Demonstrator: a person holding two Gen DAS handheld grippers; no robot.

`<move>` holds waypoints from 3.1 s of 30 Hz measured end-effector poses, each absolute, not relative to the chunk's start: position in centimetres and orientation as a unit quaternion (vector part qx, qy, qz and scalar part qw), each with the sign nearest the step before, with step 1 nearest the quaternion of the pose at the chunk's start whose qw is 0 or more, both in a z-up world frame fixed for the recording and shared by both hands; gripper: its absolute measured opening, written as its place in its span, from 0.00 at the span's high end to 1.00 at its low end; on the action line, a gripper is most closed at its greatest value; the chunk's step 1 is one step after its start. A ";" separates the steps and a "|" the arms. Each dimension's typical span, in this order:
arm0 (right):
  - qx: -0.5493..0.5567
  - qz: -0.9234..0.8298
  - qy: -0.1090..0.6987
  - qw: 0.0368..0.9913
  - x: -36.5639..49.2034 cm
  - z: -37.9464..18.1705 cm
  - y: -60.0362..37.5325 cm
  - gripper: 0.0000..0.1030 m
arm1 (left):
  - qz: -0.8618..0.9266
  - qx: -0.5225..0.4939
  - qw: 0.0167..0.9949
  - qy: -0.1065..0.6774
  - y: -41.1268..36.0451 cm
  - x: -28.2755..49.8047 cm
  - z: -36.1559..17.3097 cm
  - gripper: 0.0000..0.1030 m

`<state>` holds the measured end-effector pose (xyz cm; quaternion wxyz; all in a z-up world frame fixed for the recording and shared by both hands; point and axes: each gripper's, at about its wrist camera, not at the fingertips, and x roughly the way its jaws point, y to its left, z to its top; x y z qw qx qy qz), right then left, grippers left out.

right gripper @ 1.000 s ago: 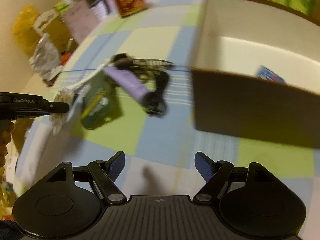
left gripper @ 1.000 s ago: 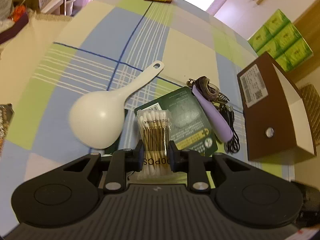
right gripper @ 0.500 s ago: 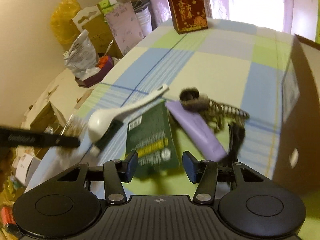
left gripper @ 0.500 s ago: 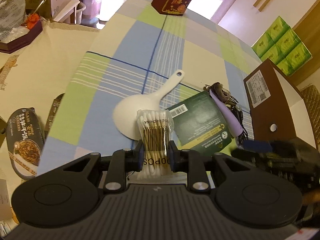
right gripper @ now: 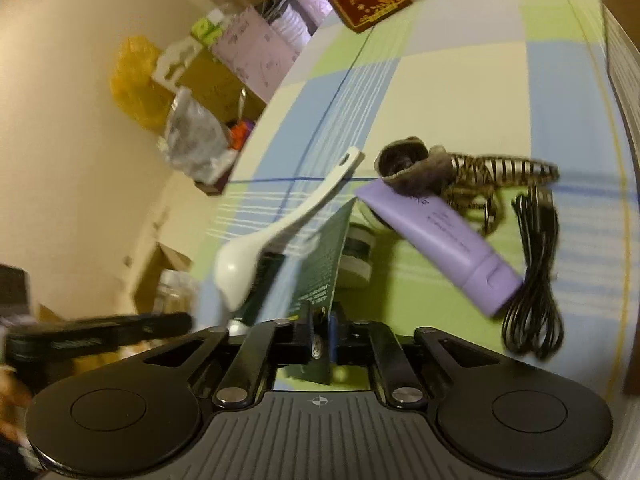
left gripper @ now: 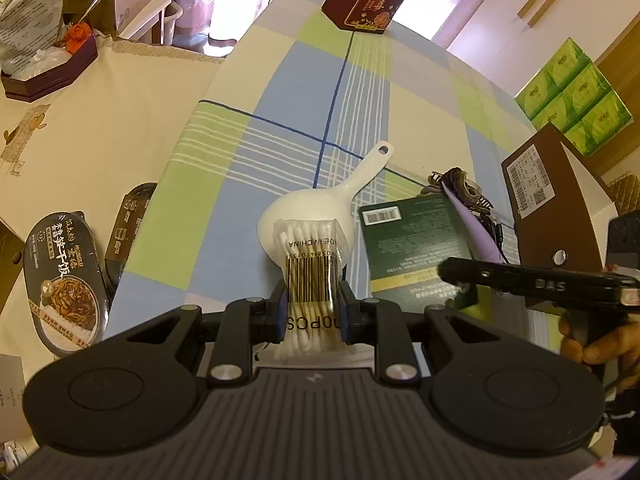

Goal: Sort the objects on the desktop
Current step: 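Grasp the cotton swab bag with the left gripper while the right gripper grasps the green card, then carry both items over the brown box and release them inside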

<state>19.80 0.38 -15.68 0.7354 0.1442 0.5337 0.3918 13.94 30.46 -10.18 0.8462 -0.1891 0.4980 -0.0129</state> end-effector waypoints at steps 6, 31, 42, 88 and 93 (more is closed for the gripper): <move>0.164 0.373 0.526 0.746 18.2 -13.4 -1.8 1.00 | -0.022 -0.179 0.847 0.500 29.6 13.9 -10.0 0.81; 0.227 0.301 0.448 0.811 10.4 -5.3 -16.5 1.00 | -0.161 -0.116 0.856 0.476 17.0 13.0 -5.4 0.81; 0.271 0.266 0.406 0.831 10.3 -2.8 -23.6 1.00 | -0.229 -0.084 0.861 0.446 8.9 14.0 -2.4 0.81; 0.145 0.240 0.501 0.819 27.3 -8.8 -30.8 1.00 | -0.202 0.092 0.833 0.507 -9.2 31.5 -8.3 0.80; 0.142 0.242 0.507 0.815 27.3 -9.1 -30.5 1.00 | -0.202 0.108 0.828 0.512 -9.5 31.9 -9.0 0.80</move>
